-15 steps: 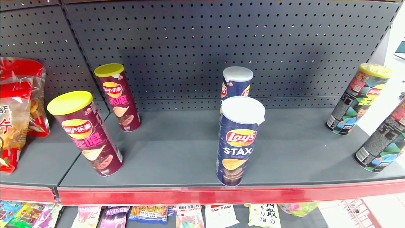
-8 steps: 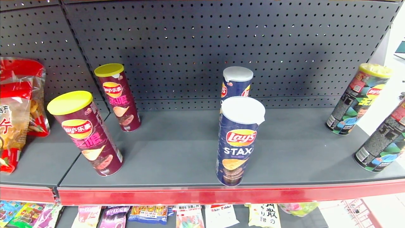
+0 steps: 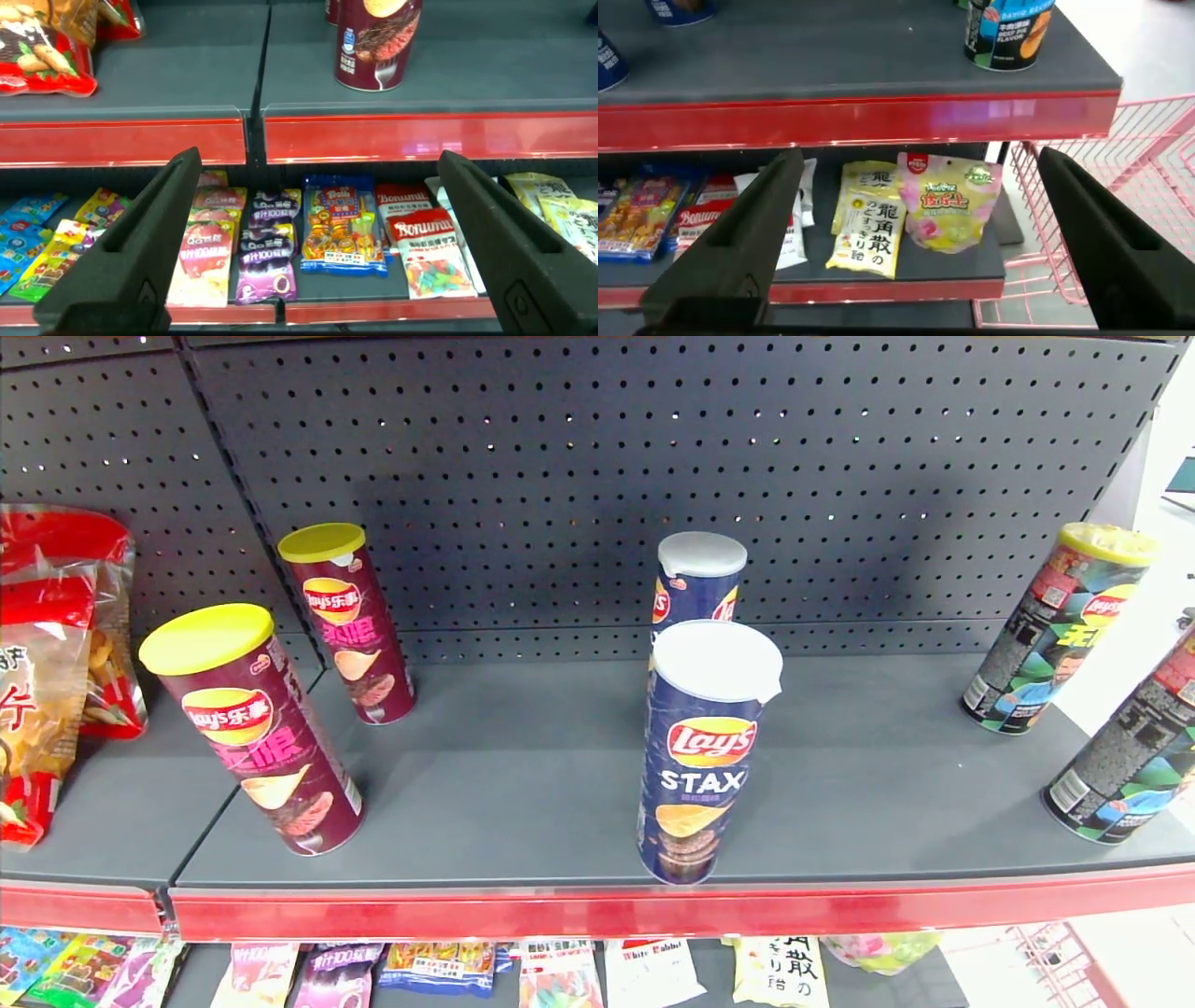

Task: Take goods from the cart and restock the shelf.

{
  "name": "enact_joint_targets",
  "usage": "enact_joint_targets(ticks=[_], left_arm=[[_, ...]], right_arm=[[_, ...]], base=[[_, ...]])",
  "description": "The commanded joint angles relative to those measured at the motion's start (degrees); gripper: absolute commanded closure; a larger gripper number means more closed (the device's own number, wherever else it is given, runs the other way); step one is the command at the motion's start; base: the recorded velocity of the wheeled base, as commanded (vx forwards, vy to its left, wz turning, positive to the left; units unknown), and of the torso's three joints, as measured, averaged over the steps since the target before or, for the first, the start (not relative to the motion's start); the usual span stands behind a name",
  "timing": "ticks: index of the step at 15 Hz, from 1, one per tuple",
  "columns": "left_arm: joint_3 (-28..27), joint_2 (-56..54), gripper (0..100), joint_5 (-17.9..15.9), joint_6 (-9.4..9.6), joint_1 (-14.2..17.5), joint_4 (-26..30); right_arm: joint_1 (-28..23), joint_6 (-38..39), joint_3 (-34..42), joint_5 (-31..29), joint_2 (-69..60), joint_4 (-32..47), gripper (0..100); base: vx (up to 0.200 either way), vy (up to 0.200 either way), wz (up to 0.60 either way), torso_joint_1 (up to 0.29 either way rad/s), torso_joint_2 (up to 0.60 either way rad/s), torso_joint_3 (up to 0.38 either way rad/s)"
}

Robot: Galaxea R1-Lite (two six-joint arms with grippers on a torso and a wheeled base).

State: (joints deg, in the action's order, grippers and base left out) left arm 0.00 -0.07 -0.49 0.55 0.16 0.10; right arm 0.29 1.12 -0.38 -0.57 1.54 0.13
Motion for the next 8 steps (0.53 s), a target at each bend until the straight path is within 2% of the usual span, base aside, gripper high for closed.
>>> enact_joint_targets(ticks=[1, 8], left_arm=[[0.0, 0.07, 0, -0.04, 0.07, 0.02, -0.01], [0.0, 0.07, 0, -0.04, 0.07, 0.02, -0.01]], right_arm=[[-0.2, -0.77, 0.29, -0.04, -1.54, 0.04, 0], [-0.2, -0.95, 0.29, 0.05, -1.54, 0.04, 0]], base=[[0.0, 0.0, 0.0, 0.0, 0.0, 0.0], [0.0, 0.0, 0.0, 0.0, 0.0, 0.0]])
